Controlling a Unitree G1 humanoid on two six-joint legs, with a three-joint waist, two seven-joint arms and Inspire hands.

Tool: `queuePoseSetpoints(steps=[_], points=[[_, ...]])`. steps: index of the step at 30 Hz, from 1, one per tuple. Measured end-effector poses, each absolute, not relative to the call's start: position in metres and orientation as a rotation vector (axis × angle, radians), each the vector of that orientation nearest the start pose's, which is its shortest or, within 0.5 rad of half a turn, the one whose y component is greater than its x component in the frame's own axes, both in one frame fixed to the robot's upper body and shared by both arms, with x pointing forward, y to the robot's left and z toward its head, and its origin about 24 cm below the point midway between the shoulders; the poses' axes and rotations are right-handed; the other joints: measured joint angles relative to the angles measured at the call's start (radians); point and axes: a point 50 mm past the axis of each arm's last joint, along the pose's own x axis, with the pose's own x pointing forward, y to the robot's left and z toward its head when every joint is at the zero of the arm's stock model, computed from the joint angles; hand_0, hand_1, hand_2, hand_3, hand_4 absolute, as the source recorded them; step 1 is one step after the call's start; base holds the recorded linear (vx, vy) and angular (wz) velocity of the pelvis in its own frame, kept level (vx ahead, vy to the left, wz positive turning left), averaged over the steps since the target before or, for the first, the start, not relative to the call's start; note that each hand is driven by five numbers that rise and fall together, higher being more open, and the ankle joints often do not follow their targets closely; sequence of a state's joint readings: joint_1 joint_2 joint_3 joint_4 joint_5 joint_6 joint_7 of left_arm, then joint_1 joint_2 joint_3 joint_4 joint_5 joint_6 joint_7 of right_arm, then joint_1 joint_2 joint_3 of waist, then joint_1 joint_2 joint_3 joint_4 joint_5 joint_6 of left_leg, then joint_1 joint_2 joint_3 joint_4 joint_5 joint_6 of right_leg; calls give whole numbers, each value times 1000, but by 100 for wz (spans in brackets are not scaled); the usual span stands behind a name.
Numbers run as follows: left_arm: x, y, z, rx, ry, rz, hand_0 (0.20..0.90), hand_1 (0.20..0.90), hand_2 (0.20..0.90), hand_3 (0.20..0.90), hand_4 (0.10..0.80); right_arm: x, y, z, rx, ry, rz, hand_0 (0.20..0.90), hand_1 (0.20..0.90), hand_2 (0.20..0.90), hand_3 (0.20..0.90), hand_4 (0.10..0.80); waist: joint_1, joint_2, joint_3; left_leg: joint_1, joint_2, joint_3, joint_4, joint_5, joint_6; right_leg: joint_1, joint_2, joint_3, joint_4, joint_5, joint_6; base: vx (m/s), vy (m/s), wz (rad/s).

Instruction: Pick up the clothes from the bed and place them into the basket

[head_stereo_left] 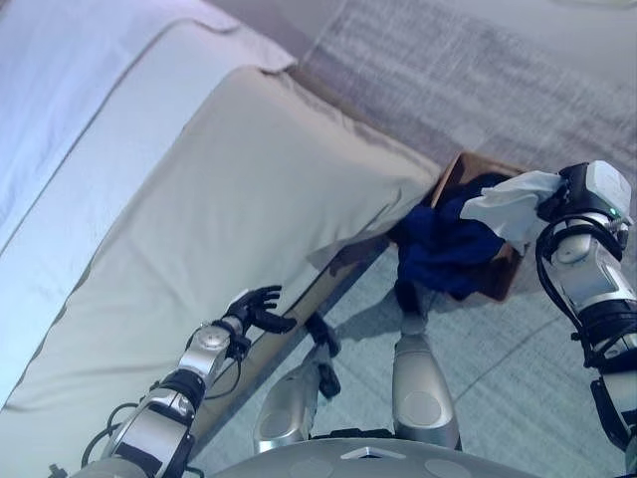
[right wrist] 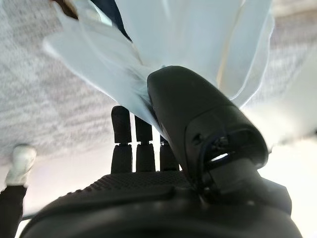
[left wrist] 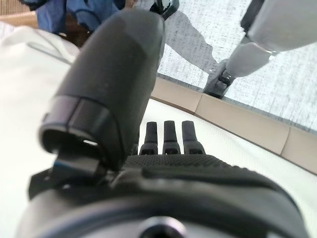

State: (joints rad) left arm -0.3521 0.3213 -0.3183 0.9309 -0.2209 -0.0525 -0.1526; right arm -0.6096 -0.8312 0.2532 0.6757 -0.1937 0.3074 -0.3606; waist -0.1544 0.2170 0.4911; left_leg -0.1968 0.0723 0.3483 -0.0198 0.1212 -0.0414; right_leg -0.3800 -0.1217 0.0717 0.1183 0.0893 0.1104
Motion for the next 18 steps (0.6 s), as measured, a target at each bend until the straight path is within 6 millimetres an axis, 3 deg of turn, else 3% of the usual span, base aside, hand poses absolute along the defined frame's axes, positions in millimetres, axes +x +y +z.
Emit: queuePoseSetpoints(steps=[4, 7, 8, 9, 11, 18], points=[[286, 193, -48, 215, 522, -237, 900, 900, 900, 900, 800, 334, -345, 140, -1064, 207, -688, 300, 300, 300, 200, 100, 31, -11, 7, -64, -9, -18, 50, -3, 3, -105, -13, -1, 148, -61, -18, -16, -51, 14], [289, 192, -42, 219, 492, -256, 900, 900, 900, 900, 800, 342, -346, 153, -1034, 196, -744, 300, 300, 300, 200, 100, 46, -13, 9, -113, -19, -33, 83, -8, 3, -176, -29, -2, 235, -110, -21, 35, -24, 19], [288, 192, -43, 227, 497, -261, 900, 900, 900, 900, 800, 345, -345, 158, -1018, 195, -757, 488, 488, 488, 420, 320, 50, -13, 9, -128, -19, -37, 89, -9, 3, -192, -30, -2, 245, -114, -20, 34, -14, 9], [287, 193, -44, 229, 502, -262, 900, 900, 900, 900, 800, 347, -345, 160, -1014, 201, -766, 900, 900, 900, 900, 800, 49, -13, 9, -136, -20, -39, 91, -10, 3, -202, -30, -2, 250, -114, -20, 14, -13, 5], [285, 191, -46, 233, 512, -275, 900, 900, 900, 900, 800, 349, -347, 162, -1012, 247, -785, 900, 900, 900, 900, 800, 58, -13, 9, -163, -20, -50, 101, -9, 3, -226, -30, -3, 258, -114, -20, 28, -14, 5], [276, 190, -54, 220, 542, -285, 900, 900, 900, 900, 800, 337, -355, 116, -948, 474, -725, 900, 900, 900, 900, 800, 79, -13, 9, -159, -19, -83, 84, -1, 1, -199, -31, -33, 231, -103, -27, 72, 44, 9]])
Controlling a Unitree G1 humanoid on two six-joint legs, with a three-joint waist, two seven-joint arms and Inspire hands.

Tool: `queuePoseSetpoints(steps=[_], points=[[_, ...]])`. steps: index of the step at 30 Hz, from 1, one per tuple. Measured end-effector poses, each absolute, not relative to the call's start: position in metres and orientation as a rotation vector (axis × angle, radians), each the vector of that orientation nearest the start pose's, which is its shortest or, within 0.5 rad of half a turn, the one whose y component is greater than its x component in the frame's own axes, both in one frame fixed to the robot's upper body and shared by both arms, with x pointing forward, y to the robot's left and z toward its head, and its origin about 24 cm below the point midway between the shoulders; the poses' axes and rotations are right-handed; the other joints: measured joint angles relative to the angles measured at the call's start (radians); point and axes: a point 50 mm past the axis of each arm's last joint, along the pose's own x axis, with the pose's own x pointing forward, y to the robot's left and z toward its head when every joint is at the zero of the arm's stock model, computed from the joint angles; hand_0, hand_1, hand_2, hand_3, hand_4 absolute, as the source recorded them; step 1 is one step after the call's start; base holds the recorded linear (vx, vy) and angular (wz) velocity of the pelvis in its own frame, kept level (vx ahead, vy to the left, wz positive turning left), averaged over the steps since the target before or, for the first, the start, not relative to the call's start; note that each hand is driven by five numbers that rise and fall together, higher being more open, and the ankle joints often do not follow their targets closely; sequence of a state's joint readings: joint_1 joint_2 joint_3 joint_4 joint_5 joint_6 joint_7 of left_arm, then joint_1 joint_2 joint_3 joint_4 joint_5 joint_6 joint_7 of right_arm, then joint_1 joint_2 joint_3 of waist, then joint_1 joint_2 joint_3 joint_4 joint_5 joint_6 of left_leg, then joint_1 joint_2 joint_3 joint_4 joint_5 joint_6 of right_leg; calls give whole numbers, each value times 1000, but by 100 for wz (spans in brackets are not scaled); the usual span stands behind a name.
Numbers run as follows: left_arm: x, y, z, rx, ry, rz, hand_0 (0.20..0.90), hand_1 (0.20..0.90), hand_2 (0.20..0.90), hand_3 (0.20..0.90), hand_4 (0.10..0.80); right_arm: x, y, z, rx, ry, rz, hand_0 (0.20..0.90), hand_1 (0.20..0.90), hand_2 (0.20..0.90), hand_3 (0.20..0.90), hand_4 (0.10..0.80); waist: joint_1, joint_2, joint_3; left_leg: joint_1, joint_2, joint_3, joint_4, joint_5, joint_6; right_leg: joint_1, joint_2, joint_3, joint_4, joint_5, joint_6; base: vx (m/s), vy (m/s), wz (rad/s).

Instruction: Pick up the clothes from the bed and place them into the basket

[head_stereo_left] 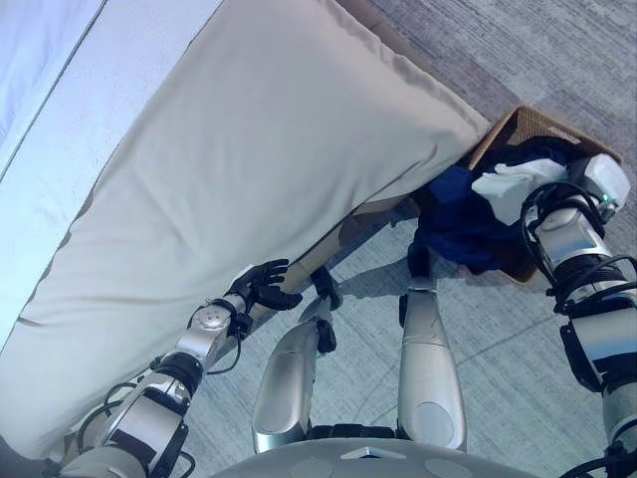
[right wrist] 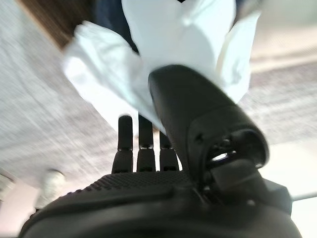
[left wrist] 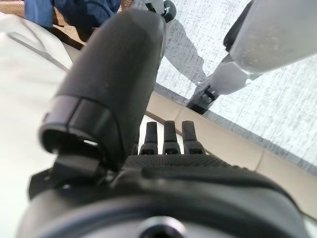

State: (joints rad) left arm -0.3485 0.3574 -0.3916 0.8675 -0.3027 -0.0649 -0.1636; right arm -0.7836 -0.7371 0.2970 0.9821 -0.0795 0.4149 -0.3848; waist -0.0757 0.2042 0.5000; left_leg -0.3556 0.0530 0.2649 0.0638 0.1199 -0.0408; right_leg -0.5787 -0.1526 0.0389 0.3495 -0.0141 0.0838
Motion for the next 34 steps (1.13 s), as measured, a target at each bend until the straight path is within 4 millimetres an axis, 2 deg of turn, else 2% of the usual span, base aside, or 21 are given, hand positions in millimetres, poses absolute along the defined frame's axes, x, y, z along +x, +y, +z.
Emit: queuePoseSetpoints(steps=[4, 5, 6, 11, 14, 15, 17, 18, 20, 23, 26, 31, 34], points=[[274, 191, -56, 200, 551, -288, 900, 900, 900, 900, 800, 321, -353, 76, -927, 572, -663, 900, 900, 900, 900, 800, 4, 0, 0, 60, 1, -23, -54, 18, 3, 83, 2, -33, -61, 16, -6, 61, 102, 14], [271, 192, -58, 197, 560, -288, 900, 900, 900, 900, 800, 313, -350, 59, -920, 608, -629, 900, 900, 900, 900, 800, 4, 0, 0, 92, 1, -28, -73, 25, 3, 122, 2, -44, -83, 30, -5, 24, 75, 9], [270, 192, -59, 196, 563, -287, 900, 900, 900, 900, 800, 310, -349, 53, -919, 620, -618, 900, 900, 900, 900, 800, 5, 0, 0, 101, 1, -29, -75, 25, 3, 137, 2, -48, -95, 30, -6, 74, 87, 9], [254, 198, -73, 174, 628, -254, 900, 900, 900, 900, 800, 267, -327, -19, -856, 735, -485, 900, 900, 900, 900, 800, 5, -4, -1, 241, 6, -57, -152, 25, 2, 332, 10, -100, -234, 52, 10, 197, 80, 15], [232, 212, -87, 180, 696, -205, 900, 900, 900, 900, 800, 238, -306, -57, -792, 803, -402, 900, 900, 900, 900, 800, 6, -53, -27, 296, 16, -63, -152, 7, -7, 427, 21, -115, -310, 66, 11, 211, 105, 7], [228, 214, -90, 178, 713, -196, 900, 900, 900, 900, 800, 234, -302, -63, -782, 815, -388, 900, 900, 900, 900, 800, 5, -65, -37, 300, 17, -64, -152, 4, -6, 436, 21, -117, -319, 66, 11, 206, 137, 6], [205, 225, -105, 203, 810, -175, 900, 900, 900, 900, 800, 212, -286, -86, -725, 876, -347, 900, 900, 900, 900, 800, 4, -129, -101, 326, 21, -75, -152, -1, -6, 486, 27, -135, -355, 69, 9, 212, 144, 13], [200, 227, -108, 207, 833, -171, 900, 900, 900, 900, 800, 203, -283, -93, -712, 905, -343, 900, 900, 900, 900, 800, 4, -144, -116, 337, 22, -76, -152, -5, -6, 503, 27, -136, -365, 69, 9, 174, 153, 7], [168, 235, -126, 227, 949, -163, 900, 900, 900, 900, 800, 174, -269, -116, -671, 1009, -309, 900, 900, 900, 900, 800, 6, -208, -219, 386, 25, -74, -153, -32, -15, 571, 31, -142, -408, 69, 9, 161, 178, 0], [143, 239, -137, 243, 1049, -168, 900, 900, 900, 900, 800, 143, -260, -134, -646, 1099, -269, 900, 900, 900, 900, 800, 16, -253, -317, 435, 18, -77, -153, -51, -14, 637, 27, -152, -436, 69, 9, 92, 176, 6], [132, 242, -141, 233, 1090, -152, 900, 900, 900, 900, 800, 130, -252, -143, -623, 1130, -186, 900, 900, 900, 900, 800, 19, -264, -381, 447, 14, -78, -157, -58, -9, 651, 23, -154, -440, 68, 9, 24, 126, 4], [113, 239, -150, 221, 1159, -157, 900, 900, 900, 900, 800, 107, -230, -156, -638, 1164, 41, 900, 900, 900, 900, 800, 20, -235, -435, 467, 16, -77, -158, -70, -8, 671, 23, -154, -442, 67, 10, -34, 86, 0], [103, 232, -155, 196, 1195, -164, 900, 900, 900, 900, 800, 102, -234, -156, -655, 1168, 69, 900, 900, 900, 900, 800, 23, -212, -456, 471, 17, -76, -158, -68, -10, 673, 23, -153, -446, 64, 11, -17, 55, 0]])
